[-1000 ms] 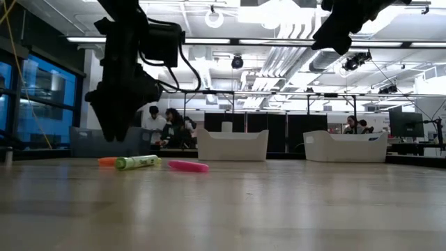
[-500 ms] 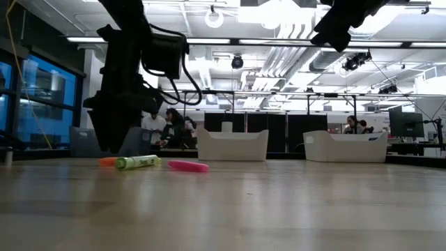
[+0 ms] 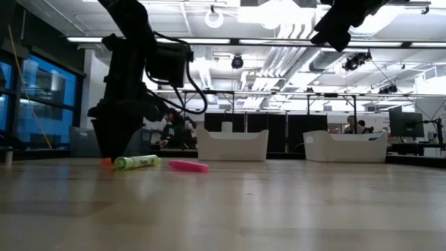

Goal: Pick & Place Markers
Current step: Put the orange pen into the black bin

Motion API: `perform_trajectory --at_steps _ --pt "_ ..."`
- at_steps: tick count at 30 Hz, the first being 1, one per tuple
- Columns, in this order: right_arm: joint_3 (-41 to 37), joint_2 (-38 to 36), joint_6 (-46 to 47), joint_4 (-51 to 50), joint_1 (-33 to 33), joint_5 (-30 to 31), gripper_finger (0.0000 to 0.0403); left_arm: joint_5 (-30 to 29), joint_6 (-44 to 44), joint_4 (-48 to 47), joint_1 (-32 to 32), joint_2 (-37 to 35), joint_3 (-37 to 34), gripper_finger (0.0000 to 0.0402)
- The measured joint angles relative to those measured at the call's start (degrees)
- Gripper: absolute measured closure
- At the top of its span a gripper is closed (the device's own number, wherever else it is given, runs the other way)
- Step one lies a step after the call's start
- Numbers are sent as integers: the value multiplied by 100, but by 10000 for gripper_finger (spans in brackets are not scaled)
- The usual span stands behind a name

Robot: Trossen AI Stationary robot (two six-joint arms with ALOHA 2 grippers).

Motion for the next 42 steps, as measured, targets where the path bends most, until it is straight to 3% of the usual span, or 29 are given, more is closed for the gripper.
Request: perform_trajectory --at_steps 27,42 --pt "0 0 14 0 0 0 249 201 58 74 2 223 20 361" --pt "0 0 17 0 0 0 249 138 66 71 2 155 -4 364"
